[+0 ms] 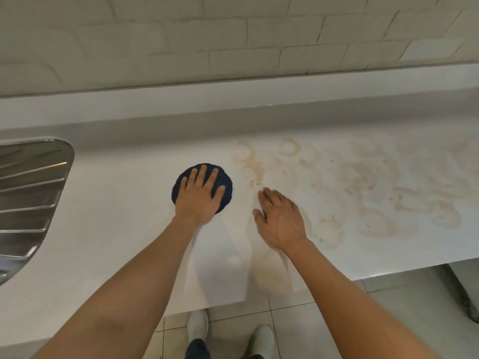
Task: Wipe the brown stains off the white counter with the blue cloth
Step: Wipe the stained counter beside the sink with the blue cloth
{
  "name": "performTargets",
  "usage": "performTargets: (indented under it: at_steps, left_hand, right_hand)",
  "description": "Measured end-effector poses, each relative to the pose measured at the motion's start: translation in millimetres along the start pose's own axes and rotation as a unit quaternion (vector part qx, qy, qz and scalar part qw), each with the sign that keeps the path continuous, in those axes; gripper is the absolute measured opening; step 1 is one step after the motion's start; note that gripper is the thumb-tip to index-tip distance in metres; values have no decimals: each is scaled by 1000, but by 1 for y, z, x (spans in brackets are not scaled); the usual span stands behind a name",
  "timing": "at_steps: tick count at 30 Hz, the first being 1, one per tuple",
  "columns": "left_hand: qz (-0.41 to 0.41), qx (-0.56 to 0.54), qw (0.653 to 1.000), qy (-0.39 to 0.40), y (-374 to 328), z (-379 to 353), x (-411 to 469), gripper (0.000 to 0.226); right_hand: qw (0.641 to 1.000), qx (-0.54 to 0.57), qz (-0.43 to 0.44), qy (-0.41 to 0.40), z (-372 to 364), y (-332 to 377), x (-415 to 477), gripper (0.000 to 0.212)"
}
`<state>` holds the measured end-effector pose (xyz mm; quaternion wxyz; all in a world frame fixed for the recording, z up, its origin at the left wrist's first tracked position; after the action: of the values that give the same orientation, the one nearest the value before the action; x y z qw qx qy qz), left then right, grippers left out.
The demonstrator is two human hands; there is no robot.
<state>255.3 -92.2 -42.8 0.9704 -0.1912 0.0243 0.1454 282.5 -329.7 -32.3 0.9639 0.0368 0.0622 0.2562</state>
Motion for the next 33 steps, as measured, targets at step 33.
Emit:
performTargets:
  at_steps: [33]
  left_hand:
    - [-75, -37, 996, 16, 49, 22, -63, 65]
  right_hand:
    - [999, -4, -31, -24, -28, 117, -55, 67]
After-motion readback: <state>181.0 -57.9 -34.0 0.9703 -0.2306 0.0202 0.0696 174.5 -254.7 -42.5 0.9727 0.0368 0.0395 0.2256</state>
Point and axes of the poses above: each hand's wrist, its own x-axis towards the middle knuckle, its own z-axis out of the back of the hand, y = z × x, the point moved 1 cm from there along x, towards the middle knuckle, and after that the axes turned 9 degrees about -x, right-handed, at the moved point
